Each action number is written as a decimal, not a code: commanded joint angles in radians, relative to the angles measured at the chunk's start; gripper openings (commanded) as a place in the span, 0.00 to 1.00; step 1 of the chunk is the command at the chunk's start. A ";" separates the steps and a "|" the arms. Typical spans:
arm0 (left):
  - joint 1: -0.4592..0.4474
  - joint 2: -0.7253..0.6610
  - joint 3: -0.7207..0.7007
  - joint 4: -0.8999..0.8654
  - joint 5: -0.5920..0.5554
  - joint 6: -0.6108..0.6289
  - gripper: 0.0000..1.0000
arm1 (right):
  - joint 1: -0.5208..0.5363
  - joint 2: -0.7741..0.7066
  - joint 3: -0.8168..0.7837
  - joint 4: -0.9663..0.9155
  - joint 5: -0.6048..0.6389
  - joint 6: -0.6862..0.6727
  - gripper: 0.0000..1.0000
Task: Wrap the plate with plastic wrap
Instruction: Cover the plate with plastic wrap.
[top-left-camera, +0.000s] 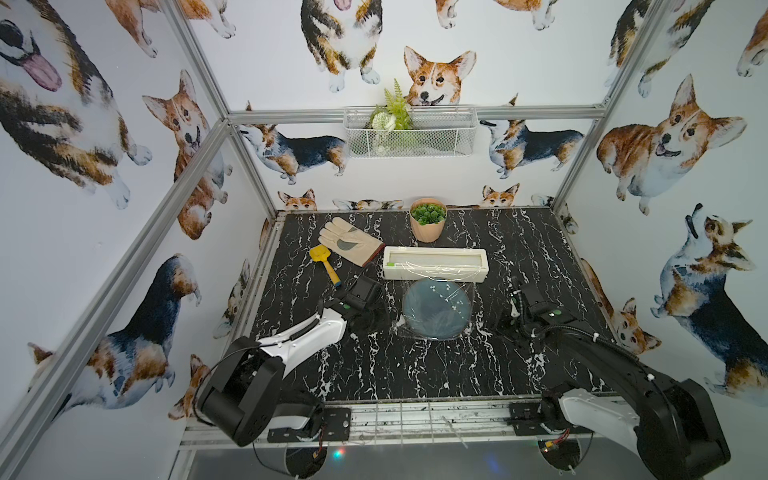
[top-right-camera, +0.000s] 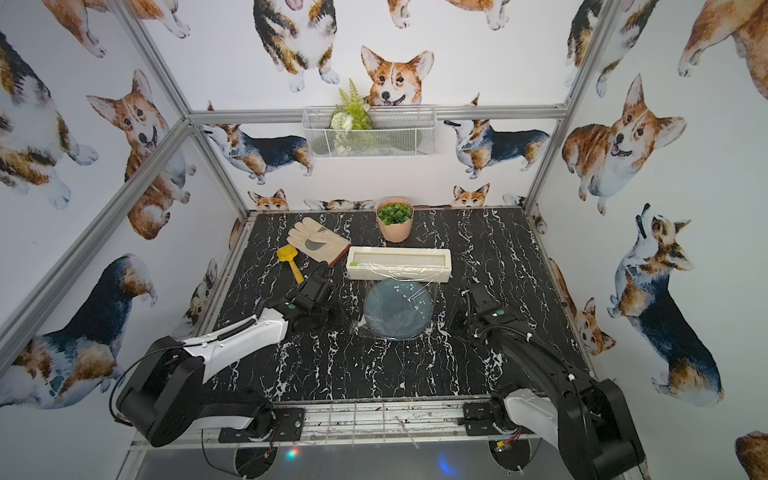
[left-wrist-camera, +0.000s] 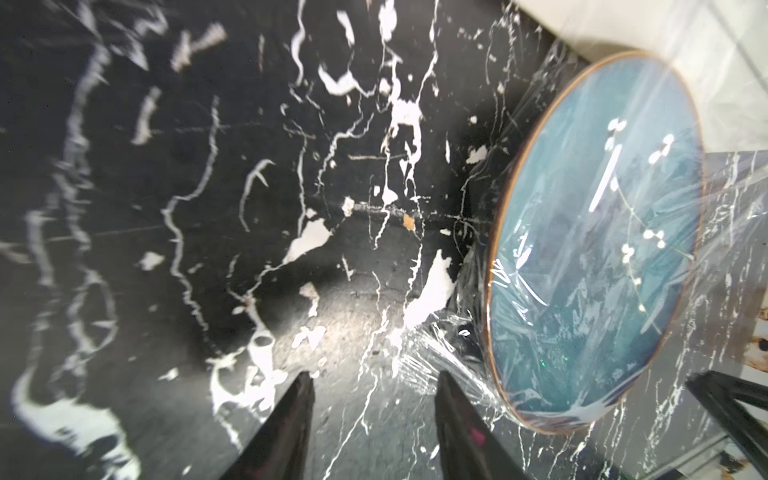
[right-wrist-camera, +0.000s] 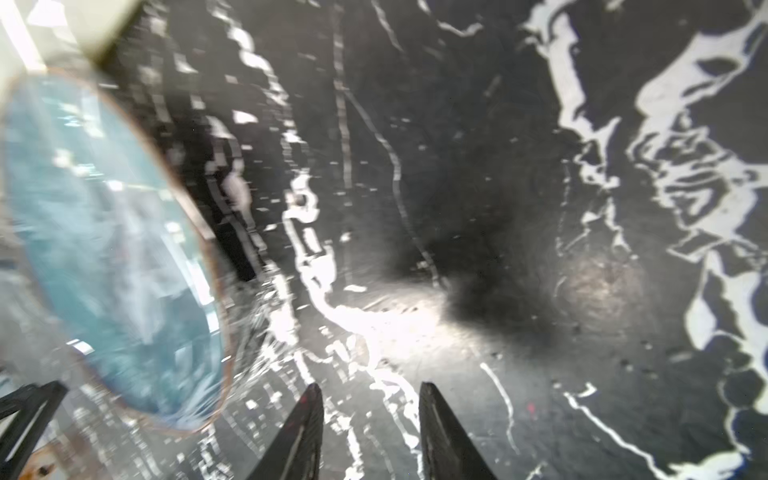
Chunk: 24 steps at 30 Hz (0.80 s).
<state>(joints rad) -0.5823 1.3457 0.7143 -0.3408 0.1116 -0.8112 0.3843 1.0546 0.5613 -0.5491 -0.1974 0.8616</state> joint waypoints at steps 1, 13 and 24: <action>0.003 -0.040 0.026 -0.063 -0.023 0.032 0.57 | 0.012 -0.029 -0.032 0.158 -0.172 0.122 0.46; 0.003 -0.025 -0.008 0.163 0.193 -0.075 0.56 | 0.156 0.236 -0.058 0.503 -0.066 0.447 0.48; 0.003 -0.038 -0.046 0.225 0.218 -0.135 0.52 | 0.230 0.399 -0.108 0.827 0.143 0.624 0.46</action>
<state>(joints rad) -0.5812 1.3075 0.6853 -0.1741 0.3077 -0.8986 0.5900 1.4158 0.4747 0.1734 -0.2092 1.3029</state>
